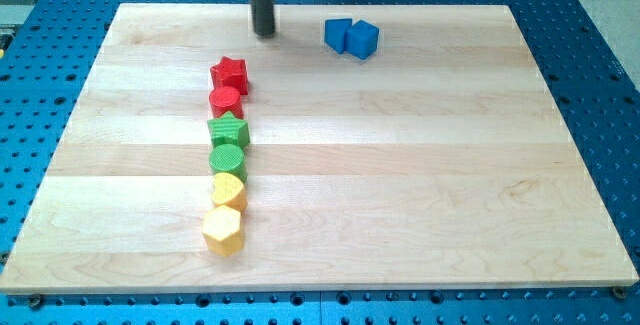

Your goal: Push the red star to the top right of the red circle

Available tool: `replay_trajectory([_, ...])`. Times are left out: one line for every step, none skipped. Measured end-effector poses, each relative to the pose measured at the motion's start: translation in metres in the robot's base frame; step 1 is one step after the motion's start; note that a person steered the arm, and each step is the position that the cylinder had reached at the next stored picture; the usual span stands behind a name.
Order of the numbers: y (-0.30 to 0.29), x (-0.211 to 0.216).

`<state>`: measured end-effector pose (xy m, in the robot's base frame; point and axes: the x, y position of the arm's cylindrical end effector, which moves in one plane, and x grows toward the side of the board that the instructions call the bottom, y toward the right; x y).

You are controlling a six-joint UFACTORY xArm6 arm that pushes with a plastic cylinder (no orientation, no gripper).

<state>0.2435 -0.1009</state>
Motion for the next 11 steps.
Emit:
replay_trajectory([-0.070, 0.023])
replay_trajectory([-0.077, 0.077])
replay_trajectory([-0.066, 0.112])
replay_trajectory([-0.040, 0.113])
replay_trajectory([-0.024, 0.104])
replay_trajectory([-0.016, 0.088])
replay_trajectory([0.028, 0.079])
replay_trajectory([0.062, 0.092])
replay_trajectory([0.076, 0.117])
replay_trajectory([0.076, 0.140])
replay_trajectory([0.078, 0.172])
